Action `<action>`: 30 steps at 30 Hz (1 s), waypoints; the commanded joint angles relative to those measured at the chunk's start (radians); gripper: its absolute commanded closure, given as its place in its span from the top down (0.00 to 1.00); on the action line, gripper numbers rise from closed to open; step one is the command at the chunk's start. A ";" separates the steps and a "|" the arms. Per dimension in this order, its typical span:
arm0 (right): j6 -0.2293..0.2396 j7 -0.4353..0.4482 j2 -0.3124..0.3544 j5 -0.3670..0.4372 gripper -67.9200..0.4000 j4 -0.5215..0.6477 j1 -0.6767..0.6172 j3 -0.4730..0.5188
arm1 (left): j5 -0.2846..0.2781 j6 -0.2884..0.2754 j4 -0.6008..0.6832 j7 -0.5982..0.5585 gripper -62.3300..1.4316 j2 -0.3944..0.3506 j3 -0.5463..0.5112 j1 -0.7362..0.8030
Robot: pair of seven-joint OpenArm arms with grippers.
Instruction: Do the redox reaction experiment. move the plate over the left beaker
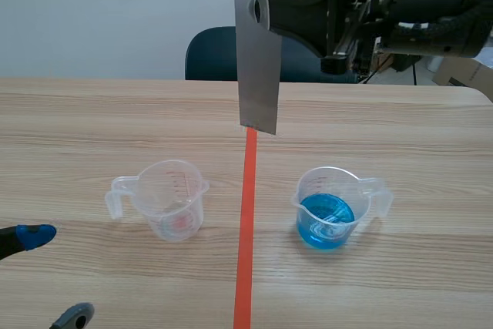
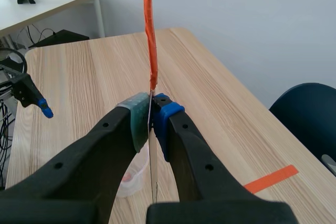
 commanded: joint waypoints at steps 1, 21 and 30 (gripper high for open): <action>-0.021 -0.005 -0.031 -0.017 0.01 0.009 0.026 0.016 | -0.005 0.002 0.013 -0.014 1.00 0.066 -0.029 0.022; -0.064 -0.267 -0.425 -0.155 0.01 -0.054 0.056 0.016 | 0.047 0.166 0.011 0.084 1.00 0.432 -0.245 0.107; -0.064 -0.321 -0.544 -0.166 0.01 -0.111 0.056 0.015 | 0.110 0.166 0.008 0.056 1.00 0.454 -0.248 0.108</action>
